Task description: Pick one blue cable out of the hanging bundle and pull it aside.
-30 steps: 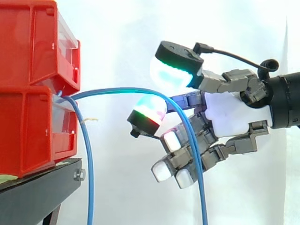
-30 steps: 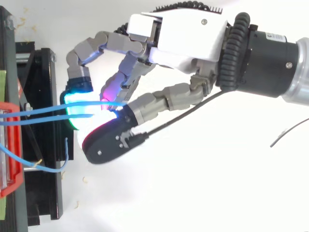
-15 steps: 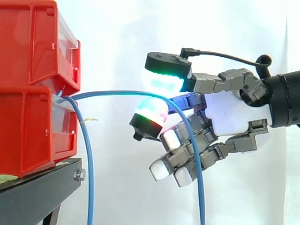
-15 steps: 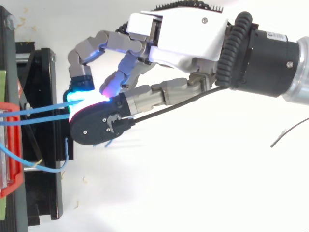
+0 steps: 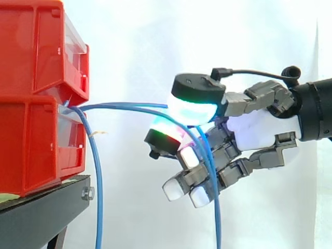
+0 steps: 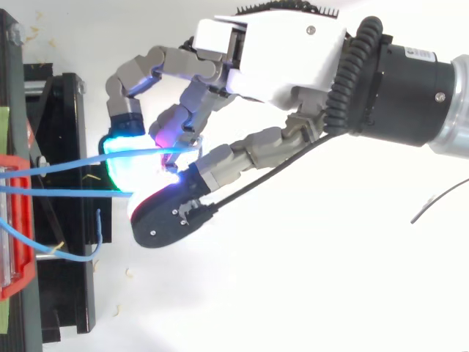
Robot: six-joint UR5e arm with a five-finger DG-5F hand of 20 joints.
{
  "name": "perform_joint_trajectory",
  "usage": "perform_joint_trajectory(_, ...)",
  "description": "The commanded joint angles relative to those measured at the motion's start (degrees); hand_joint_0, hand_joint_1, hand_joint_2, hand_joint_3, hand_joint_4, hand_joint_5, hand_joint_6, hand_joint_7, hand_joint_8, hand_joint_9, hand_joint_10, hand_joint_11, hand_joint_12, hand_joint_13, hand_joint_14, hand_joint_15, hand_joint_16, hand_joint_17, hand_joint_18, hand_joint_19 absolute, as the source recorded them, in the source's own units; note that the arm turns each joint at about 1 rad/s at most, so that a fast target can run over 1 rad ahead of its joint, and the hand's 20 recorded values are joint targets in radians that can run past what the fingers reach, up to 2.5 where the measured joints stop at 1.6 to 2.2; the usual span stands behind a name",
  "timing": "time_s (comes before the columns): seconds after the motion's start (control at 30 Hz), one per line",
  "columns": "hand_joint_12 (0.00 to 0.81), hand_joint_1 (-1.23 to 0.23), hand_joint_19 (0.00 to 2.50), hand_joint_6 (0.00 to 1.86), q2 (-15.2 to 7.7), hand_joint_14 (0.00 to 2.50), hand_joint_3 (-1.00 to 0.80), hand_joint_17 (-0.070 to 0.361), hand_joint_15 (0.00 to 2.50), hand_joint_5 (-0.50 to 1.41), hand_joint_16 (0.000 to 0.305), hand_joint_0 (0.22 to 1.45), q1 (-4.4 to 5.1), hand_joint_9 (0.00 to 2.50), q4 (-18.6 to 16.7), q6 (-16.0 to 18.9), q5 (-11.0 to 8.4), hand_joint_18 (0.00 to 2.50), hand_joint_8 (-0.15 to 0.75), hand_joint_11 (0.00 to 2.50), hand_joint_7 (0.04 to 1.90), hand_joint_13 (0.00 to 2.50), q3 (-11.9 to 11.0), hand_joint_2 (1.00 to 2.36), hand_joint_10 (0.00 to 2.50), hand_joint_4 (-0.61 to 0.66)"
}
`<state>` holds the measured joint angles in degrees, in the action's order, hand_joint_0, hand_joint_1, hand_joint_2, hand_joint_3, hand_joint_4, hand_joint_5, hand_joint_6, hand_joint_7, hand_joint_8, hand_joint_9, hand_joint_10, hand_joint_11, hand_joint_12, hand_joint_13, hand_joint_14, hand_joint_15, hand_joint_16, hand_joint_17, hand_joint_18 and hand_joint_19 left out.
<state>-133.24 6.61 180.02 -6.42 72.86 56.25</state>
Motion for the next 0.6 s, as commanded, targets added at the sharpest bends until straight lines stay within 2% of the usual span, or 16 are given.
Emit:
perform_joint_trajectory(0.0, 0.321, -0.93, 0.44, 0.90, 0.0, 0.02, -0.50, 0.103, 0.42, -0.11, 0.046, 0.63, -0.02, 1.05, 0.3, 0.0, 0.00, 0.78, 0.263, 0.54, 1.35, 0.76, -0.1, 1.00, 0.02, 0.08)
perform_joint_trajectory(0.07, 0.320, -0.93, 0.45, 0.90, 0.0, 0.02, -0.50, 0.102, 0.42, -0.10, 0.045, 0.60, -0.02, 1.07, 0.7, 0.1, 0.00, 0.78, 0.259, 0.55, 1.34, 0.77, -0.1, 1.00, 0.02, 0.07)
perform_joint_trajectory(0.13, 0.328, -0.94, 0.45, 0.89, 0.3, 0.02, -0.50, 0.106, 0.43, -0.08, 0.047, 0.53, -0.11, 1.09, 1.2, 0.1, 0.00, 0.80, 0.262, 0.54, 1.21, 0.79, -0.1, 1.00, 0.02, 0.08)
perform_joint_trajectory(0.17, 0.342, -0.93, 0.44, 0.89, 0.3, 0.02, -0.50, 0.112, 0.43, -0.08, 0.050, 0.48, -0.02, 1.10, 1.3, 0.1, 0.00, 0.83, 0.274, 0.54, 1.15, 0.80, -0.1, 1.00, 0.02, 0.07)
perform_joint_trajectory(0.23, 0.372, -0.89, 0.43, 0.88, 0.5, 0.02, -0.50, 0.126, 0.42, -0.07, 0.056, 0.40, -0.02, 1.12, 1.7, 0.1, 0.00, 0.86, 0.314, 0.52, 1.15, 0.81, -0.2, 1.00, 0.02, 0.08)
perform_joint_trajectory(0.33, 0.415, -0.73, 0.42, 0.87, 0.8, 0.01, -0.50, 0.147, 0.42, -0.07, 0.065, 0.33, -0.02, 1.15, 2.3, 0.1, 0.00, 0.90, 0.350, 0.49, 1.14, 0.83, -0.2, 1.00, 0.01, 0.08)
perform_joint_trajectory(0.4, 0.424, -0.62, 0.43, 0.86, 1.1, 0.01, -0.50, 0.151, 0.42, -0.07, 0.067, 0.32, -0.02, 1.15, 2.7, -0.1, 0.00, 0.90, 0.356, 0.49, 1.12, 0.82, -0.2, 1.00, 0.01, 0.06)
perform_joint_trajectory(0.5, 0.400, -0.43, 0.48, 0.85, 1.1, 0.01, -0.50, 0.137, 0.43, -0.07, 0.061, 0.40, -0.02, 1.14, 2.7, -0.1, 0.00, 0.83, 0.343, 0.50, 1.13, 0.79, -0.2, 1.00, 0.01, 0.03)
perform_joint_trajectory(0.57, 0.378, -0.41, 0.51, 0.84, 1.1, 0.01, -0.50, 0.124, 0.44, -0.08, 0.055, 0.45, -0.02, 1.13, 2.7, -0.1, 0.00, 0.77, 0.324, 0.51, 1.17, 0.77, -0.2, 1.00, 0.02, 0.03)
